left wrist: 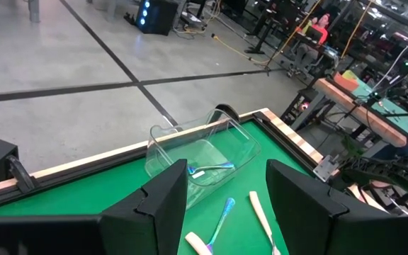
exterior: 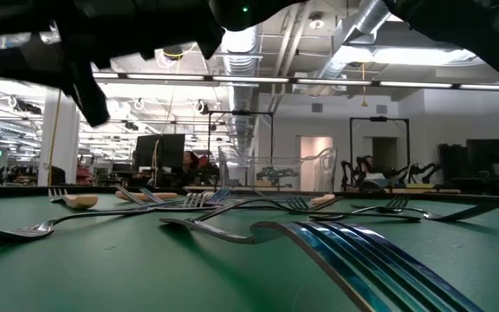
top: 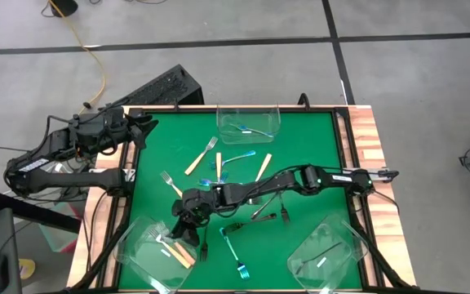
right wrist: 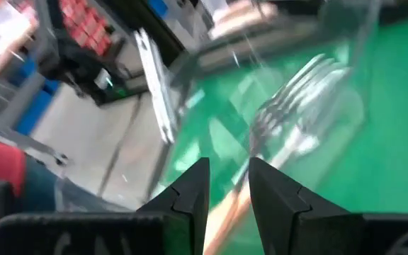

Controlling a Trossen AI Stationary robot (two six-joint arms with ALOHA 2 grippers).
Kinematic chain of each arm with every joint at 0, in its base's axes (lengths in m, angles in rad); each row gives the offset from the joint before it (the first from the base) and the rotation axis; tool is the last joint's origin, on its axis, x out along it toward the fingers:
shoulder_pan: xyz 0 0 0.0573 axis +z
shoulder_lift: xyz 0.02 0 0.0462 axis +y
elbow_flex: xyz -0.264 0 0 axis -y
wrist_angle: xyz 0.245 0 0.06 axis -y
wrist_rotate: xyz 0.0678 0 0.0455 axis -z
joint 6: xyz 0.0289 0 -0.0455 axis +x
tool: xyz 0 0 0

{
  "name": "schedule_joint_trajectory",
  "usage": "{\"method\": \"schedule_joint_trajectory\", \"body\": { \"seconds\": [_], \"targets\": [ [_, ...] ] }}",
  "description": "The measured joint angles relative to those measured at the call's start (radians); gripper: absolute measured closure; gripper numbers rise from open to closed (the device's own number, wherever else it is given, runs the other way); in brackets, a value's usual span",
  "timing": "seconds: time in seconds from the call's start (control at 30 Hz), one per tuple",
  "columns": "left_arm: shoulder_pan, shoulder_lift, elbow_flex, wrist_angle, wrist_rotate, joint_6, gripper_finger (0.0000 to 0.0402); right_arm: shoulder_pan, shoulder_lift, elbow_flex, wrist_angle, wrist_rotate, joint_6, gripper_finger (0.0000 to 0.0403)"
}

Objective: Sort silverware by color (type)
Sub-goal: Put the orange fork into the bottom left transparent bin, then put the blue fork into the top transparent bin

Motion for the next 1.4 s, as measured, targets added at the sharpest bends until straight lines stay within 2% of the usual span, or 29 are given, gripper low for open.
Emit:
{"method": "schedule_joint_trajectory", "body": {
  "seconds": [0.33,0.47,0.57,0.73,0.83,1.1,1.4],
  "targets": [
    [0.000,0.000,0.000,0.000,0.000,0.001,0.0226,-0.014,0.000,-0.001,-0.021,-0.001,-0.008,0.0284],
    [0.000,0.000,0.000,0.000,0.020,0.000,0.0226,-0.037,-0.025,-0.001,-0.031,-0.076,0.004,0.0284],
    [0.000,0.000,0.000,0.000,0.080,-0.001,0.0226,-0.067,-0.078,-0.001,-0.120,-0.128,0.010,0.0284],
    [0.000,0.000,0.000,-0.001,0.174,0.046,0.0226,-0.103,-0.189,0.001,-0.376,-0.121,-0.066,0.0284],
    [0.000,0.000,0.000,-0.001,0.185,0.062,0.0226,-0.108,-0.265,0.001,-0.584,-0.065,-0.091,0.0284],
    [0.000,0.002,-0.008,-0.044,0.181,0.075,0.0226,-0.110,-0.428,0.001,-1.022,0.273,-0.102,0.0284],
    [0.000,0.002,-0.023,-0.103,0.187,0.071,0.0226,-0.056,-0.514,0.001,-1.405,0.402,-0.125,0.0284]
  ]
}}
